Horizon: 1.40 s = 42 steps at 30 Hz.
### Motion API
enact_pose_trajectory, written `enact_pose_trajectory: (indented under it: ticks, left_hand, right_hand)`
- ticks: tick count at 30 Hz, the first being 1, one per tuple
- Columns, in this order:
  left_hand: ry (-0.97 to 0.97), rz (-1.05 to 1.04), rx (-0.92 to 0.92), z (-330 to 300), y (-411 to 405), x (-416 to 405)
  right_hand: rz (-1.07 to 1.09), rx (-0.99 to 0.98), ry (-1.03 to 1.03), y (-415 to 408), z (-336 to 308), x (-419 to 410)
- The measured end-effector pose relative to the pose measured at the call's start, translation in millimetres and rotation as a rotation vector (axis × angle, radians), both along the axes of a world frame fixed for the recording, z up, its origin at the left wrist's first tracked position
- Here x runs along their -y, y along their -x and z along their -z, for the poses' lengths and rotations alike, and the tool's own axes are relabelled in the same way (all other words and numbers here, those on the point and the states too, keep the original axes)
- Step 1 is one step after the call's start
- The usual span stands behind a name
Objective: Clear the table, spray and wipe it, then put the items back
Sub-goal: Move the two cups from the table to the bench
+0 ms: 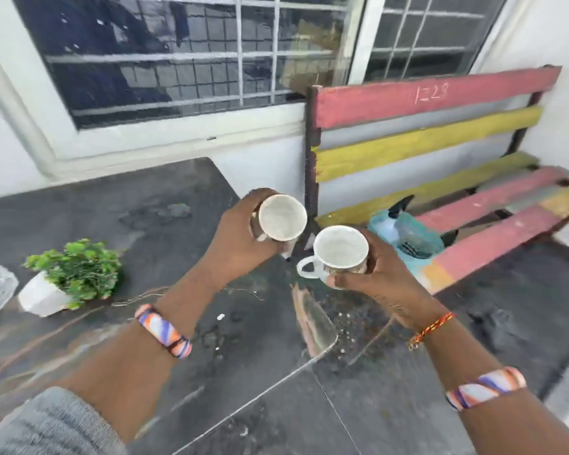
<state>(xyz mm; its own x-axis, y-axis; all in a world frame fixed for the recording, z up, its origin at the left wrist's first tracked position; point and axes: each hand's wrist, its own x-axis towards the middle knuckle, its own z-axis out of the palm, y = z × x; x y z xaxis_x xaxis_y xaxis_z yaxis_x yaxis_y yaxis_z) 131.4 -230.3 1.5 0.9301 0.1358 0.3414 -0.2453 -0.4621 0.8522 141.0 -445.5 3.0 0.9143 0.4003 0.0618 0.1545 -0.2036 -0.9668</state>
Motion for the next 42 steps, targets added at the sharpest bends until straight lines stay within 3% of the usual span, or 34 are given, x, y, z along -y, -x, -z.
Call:
enact_pose_trajectory:
  ticks: [4, 8, 12, 20, 24, 28, 33, 39, 42]
  left_hand:
    - [0.272, 0.027, -0.2, 15, -14, 81]
    - [0.704, 0.119, -0.52, 25, -38, 149]
    - [0.875, 0.13, -0.742, 36, -76, 205]
    - [0.556, 0.109, -0.851, 85, -190, 319]
    - [0.368, 0.096, -0.855, 104, -256, 375]
    - [0.193, 0.053, -0.801, 116, -309, 419]
    - [0.044, 0.049, -0.753, 132, -370, 463]
    - [0.064, -0.134, -0.779, 165, -459, 516]
    - [0.134, -0.262, -0.777, 181, -499, 535]
  right_hand:
    - [0.166, -0.122, -0.076, -4, 17, 80]
    - [0.319, -0.311, -0.227, -15, 38, 141]
    - [0.365, -0.471, -0.327, -38, 58, 187]
    - [0.483, -0.641, -0.078, -138, 107, 287]
    - [0.479, -0.567, 0.205, -203, 123, 346]
    - [0.542, -0.528, 0.305, -258, 131, 394]
    - [0.459, -0.474, 0.443, -335, 141, 446]
    - [0.3, -0.479, 0.418, -459, 157, 496]
    - [0.139, -0.467, 0.537, -511, 162, 514]
